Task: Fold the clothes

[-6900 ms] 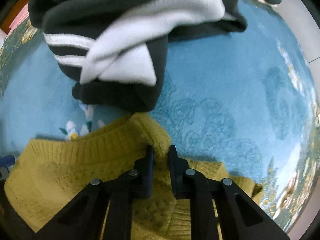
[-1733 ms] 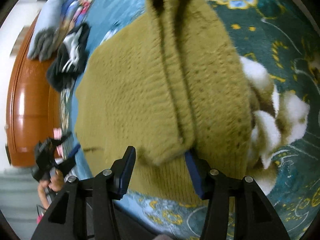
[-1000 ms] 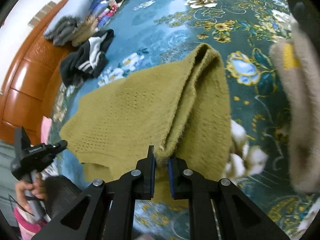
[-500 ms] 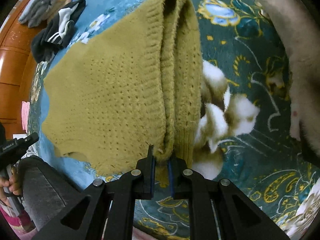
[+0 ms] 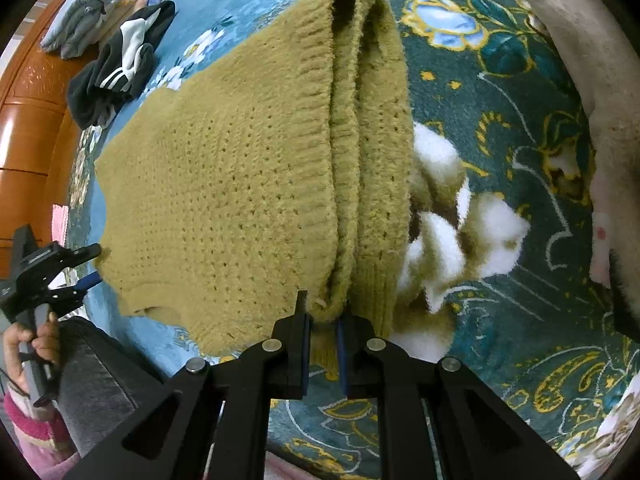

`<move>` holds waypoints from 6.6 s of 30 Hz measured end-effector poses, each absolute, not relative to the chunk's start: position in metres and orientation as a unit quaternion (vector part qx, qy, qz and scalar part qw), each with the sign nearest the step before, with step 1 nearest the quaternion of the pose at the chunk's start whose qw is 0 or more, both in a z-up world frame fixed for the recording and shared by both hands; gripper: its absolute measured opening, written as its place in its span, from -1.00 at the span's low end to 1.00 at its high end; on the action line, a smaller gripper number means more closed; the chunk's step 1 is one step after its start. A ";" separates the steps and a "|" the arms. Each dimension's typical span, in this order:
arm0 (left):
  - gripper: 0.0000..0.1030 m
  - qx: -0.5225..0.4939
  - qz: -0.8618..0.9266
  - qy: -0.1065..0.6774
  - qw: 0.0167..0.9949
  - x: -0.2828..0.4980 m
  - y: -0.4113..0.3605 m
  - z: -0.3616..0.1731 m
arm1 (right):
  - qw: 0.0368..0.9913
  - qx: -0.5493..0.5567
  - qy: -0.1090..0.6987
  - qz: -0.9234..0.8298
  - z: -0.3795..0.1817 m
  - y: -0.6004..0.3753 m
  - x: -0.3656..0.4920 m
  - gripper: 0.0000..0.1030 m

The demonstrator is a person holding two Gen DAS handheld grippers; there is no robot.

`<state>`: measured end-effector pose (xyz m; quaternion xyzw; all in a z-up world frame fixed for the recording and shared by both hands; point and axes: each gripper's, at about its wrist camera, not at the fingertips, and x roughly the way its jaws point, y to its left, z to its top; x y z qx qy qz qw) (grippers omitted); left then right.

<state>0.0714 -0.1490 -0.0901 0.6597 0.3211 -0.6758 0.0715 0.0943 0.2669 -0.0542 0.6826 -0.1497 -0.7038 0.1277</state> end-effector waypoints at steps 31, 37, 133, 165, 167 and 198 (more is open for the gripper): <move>0.13 0.606 -0.700 0.378 0.037 0.042 -0.182 -0.072 | 0.157 0.602 -0.130 -0.772 0.009 0.259 0.035 -0.05; 0.13 0.577 -0.678 0.454 0.037 0.005 -0.208 -0.089 | 0.076 0.609 -0.214 -0.760 -0.002 0.296 -0.020 -0.05; -0.64 0.675 -0.690 0.243 0.096 0.077 -0.147 -0.084 | 0.114 0.658 -0.245 -0.703 -0.053 0.267 0.014 -0.81; -0.17 0.689 -0.716 0.067 -0.091 0.069 0.030 -0.097 | 0.102 0.647 -0.226 -0.721 -0.069 0.288 -0.003 0.11; -0.16 0.692 -0.714 0.056 -0.090 0.068 0.033 -0.098 | 0.100 0.644 -0.225 -0.724 -0.069 0.288 -0.004 0.11; -0.02 0.331 -0.763 0.553 0.052 0.118 -0.276 -0.041 | 0.359 0.471 0.073 -0.803 0.118 0.043 0.025 -0.62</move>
